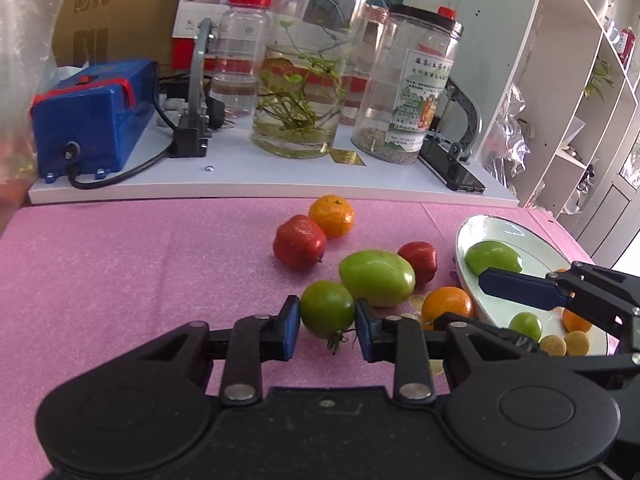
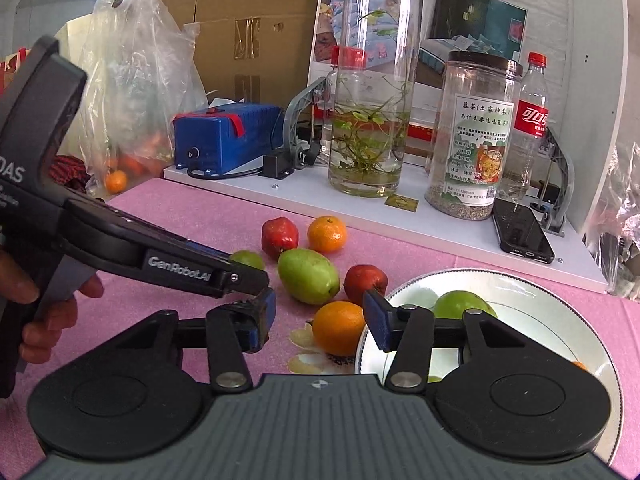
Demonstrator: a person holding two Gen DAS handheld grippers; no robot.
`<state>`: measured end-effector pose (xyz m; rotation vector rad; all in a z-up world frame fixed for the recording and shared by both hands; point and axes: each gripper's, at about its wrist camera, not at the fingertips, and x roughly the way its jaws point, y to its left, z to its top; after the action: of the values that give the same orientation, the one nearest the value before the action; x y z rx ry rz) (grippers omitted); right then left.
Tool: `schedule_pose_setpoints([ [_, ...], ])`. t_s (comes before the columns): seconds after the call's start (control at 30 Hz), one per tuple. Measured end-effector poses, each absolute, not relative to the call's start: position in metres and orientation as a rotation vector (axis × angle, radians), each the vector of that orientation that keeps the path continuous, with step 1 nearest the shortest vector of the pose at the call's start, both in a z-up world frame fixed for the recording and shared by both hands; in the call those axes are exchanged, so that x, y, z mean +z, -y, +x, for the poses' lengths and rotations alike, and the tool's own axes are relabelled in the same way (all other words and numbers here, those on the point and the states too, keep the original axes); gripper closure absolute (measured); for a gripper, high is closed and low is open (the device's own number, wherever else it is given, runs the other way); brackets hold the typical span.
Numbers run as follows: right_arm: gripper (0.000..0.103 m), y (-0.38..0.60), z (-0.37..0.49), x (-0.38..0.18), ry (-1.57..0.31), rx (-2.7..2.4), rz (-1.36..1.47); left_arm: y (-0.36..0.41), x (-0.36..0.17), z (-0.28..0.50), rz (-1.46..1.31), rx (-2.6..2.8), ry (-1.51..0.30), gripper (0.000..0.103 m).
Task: Organize fruits
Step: 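Close the left gripper on a green tomato while the right gripper grasps a red fruit, then carry the green tomato and red fruit over the plate and open both grippers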
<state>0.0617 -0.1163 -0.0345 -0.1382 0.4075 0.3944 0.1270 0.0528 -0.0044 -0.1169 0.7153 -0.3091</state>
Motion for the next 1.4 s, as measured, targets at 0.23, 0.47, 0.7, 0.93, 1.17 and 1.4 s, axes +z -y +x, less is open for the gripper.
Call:
schedule_pose_setpoints([
  [0.23, 0.030, 0.097, 0.093, -0.028, -0.409, 0.459, -0.087, -0.088, -0.001, 0.105, -0.155, -0.209, -0.691, 0.000],
  [0.47, 0.033, 0.074, 0.132, -0.033, -0.445, 0.480, -0.079, -0.099, -0.006, 0.105, -0.160, -0.198, -0.698, 0.000],
  [0.7, 0.040, 0.061, 0.150, -0.041, -0.477, 0.480, -0.115, -0.102, -0.012, 0.112, -0.160, -0.218, -0.709, 0.000],
  [0.93, 0.042, 0.054, 0.161, -0.044, -0.482, 0.477, -0.147, -0.105, -0.018, 0.121, -0.180, -0.238, -0.715, 0.000],
  [1.17, 0.043, 0.051, 0.163, -0.045, -0.479, 0.474, -0.175, -0.100, -0.019, 0.122, -0.161, -0.264, -0.706, 0.000],
  [1.4, 0.043, 0.077, 0.133, -0.017, -0.390, 0.480, -0.086, -0.093, -0.011, 0.118, -0.168, -0.272, -0.706, 0.000],
])
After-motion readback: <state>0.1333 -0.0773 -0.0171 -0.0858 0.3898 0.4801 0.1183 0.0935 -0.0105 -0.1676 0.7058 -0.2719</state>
